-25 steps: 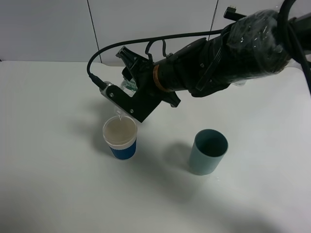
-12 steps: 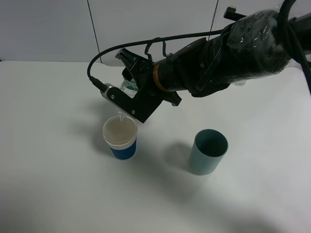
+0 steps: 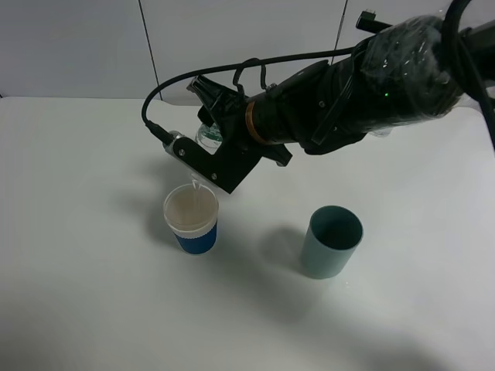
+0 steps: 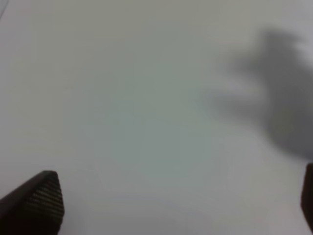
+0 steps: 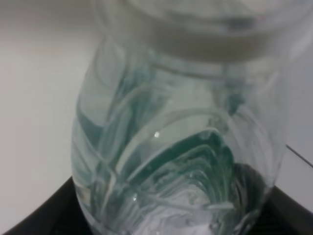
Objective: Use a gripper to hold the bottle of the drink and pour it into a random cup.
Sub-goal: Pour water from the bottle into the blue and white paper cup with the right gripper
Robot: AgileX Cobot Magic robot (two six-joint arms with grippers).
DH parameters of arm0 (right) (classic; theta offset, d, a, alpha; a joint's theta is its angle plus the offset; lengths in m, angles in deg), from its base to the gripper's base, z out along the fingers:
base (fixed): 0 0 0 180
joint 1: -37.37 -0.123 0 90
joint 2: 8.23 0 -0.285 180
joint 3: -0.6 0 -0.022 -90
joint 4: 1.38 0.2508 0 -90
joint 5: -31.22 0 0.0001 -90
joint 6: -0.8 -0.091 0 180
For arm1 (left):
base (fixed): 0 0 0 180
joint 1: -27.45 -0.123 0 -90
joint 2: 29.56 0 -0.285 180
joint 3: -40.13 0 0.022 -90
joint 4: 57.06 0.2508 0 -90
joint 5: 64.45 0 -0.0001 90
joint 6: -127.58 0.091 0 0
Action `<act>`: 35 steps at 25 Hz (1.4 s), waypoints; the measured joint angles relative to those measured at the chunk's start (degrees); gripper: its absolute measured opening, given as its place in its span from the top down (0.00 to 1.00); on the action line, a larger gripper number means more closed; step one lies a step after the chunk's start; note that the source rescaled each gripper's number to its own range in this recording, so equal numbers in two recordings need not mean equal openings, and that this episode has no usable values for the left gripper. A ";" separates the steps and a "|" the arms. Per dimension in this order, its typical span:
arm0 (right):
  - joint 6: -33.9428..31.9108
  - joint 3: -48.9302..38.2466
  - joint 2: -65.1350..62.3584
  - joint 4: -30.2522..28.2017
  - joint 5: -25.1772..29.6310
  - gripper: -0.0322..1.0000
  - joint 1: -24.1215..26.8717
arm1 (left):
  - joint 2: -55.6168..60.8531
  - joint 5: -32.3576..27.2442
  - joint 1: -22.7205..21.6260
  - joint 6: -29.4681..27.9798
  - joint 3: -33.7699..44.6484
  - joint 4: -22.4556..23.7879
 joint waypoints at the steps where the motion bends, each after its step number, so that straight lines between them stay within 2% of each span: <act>1: 0.00 0.00 0.00 0.29 0.35 0.97 0.00 | 0.00 0.00 0.00 0.00 0.00 0.00; 9: -0.05 0.00 0.00 2.13 1.12 0.97 -0.97 | 0.00 0.00 0.00 0.00 0.00 0.00; 20: -0.05 0.00 0.00 4.32 4.89 0.97 -2.03 | 0.00 0.00 0.00 0.00 0.00 0.00; 35: -0.05 0.00 0.00 4.39 6.92 0.97 -2.64 | 0.00 0.00 0.00 0.00 0.00 -0.07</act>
